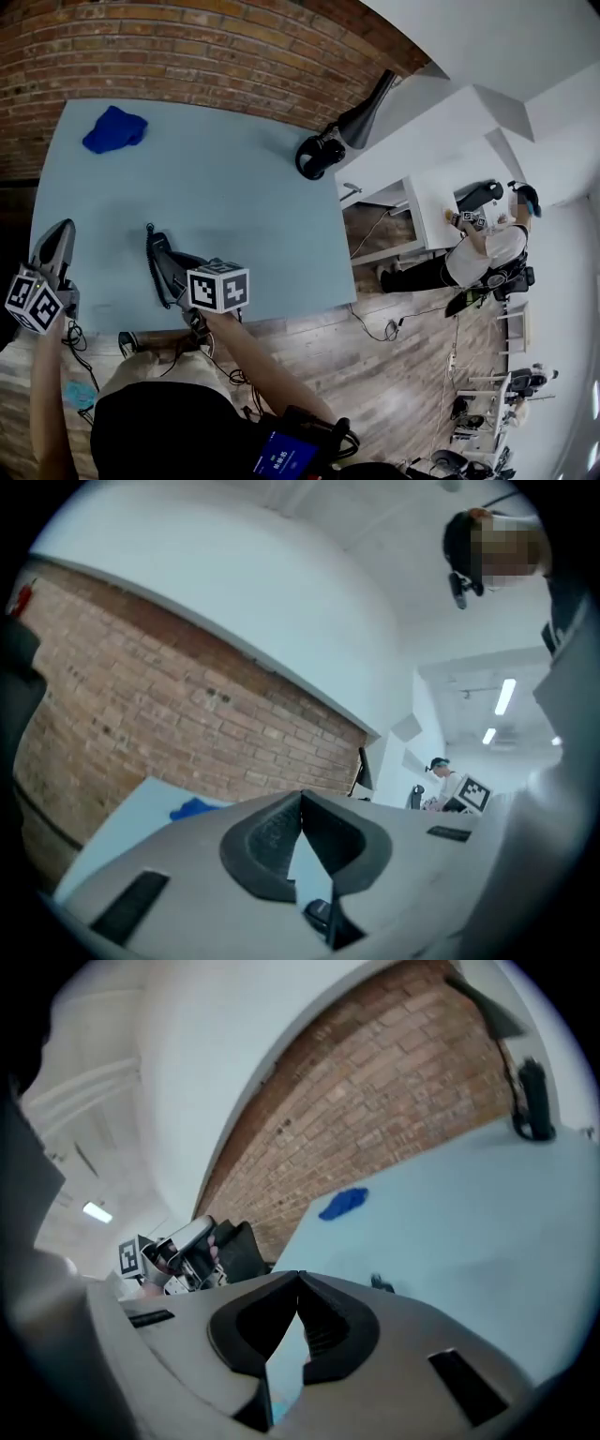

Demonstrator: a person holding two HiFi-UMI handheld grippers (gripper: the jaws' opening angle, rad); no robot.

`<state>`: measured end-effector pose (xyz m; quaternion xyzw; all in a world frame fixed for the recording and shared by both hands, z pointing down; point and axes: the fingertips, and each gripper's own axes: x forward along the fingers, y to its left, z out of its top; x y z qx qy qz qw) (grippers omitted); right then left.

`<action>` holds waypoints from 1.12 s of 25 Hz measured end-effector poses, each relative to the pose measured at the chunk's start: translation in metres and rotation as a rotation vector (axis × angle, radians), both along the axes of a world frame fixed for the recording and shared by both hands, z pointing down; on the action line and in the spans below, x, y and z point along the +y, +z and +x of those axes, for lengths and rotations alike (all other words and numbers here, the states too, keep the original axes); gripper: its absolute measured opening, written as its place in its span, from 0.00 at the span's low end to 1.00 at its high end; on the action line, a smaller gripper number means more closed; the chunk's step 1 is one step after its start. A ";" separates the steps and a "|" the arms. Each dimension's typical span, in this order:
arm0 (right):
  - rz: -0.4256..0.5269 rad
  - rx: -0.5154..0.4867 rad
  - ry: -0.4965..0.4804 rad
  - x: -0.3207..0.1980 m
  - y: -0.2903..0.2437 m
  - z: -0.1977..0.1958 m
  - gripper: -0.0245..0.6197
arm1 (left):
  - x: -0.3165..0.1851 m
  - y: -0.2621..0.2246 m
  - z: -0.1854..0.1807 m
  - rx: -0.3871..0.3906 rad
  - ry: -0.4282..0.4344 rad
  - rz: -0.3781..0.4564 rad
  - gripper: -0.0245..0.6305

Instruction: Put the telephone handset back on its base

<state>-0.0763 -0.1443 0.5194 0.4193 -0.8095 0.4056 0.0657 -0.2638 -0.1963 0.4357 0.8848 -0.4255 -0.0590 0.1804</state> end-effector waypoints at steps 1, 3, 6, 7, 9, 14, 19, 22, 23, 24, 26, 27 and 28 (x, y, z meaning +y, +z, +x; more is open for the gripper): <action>0.106 0.031 -0.002 -0.012 -0.027 -0.008 0.07 | -0.002 -0.022 -0.004 -0.041 0.012 0.073 0.07; 0.332 0.093 0.001 -0.027 -0.083 -0.023 0.07 | 0.001 -0.062 -0.011 -0.124 0.031 0.214 0.07; 0.637 0.168 0.016 -0.030 -0.160 -0.045 0.07 | 0.013 -0.104 -0.017 -0.229 0.065 0.390 0.07; 0.723 0.188 0.015 -0.027 -0.180 -0.053 0.07 | 0.019 -0.112 -0.017 -0.252 0.081 0.435 0.07; 0.869 0.231 -0.002 -0.015 -0.206 -0.071 0.07 | 0.029 -0.118 -0.019 -0.274 0.119 0.497 0.07; 0.975 0.349 -0.056 0.011 -0.189 -0.106 0.07 | 0.038 -0.085 -0.025 -0.303 0.188 0.509 0.07; 0.879 0.327 -0.060 0.027 -0.133 -0.121 0.07 | 0.042 -0.013 -0.038 -0.344 0.236 0.370 0.07; 0.788 0.329 -0.023 0.033 -0.095 -0.119 0.07 | 0.045 0.028 -0.046 -0.347 0.247 0.281 0.07; 0.760 0.331 -0.014 0.035 -0.083 -0.118 0.07 | 0.046 0.040 -0.048 -0.344 0.248 0.250 0.07; 0.733 0.336 -0.009 0.037 -0.071 -0.117 0.07 | 0.048 0.051 -0.050 -0.343 0.252 0.222 0.07; 0.675 0.346 -0.006 0.041 -0.046 -0.114 0.07 | 0.053 0.071 -0.054 -0.345 0.260 0.171 0.07; 0.643 0.345 -0.001 0.043 -0.035 -0.114 0.07 | 0.055 0.082 -0.057 -0.344 0.261 0.147 0.07; 0.615 0.346 0.005 0.045 -0.024 -0.114 0.07 | 0.058 0.092 -0.060 -0.343 0.260 0.124 0.07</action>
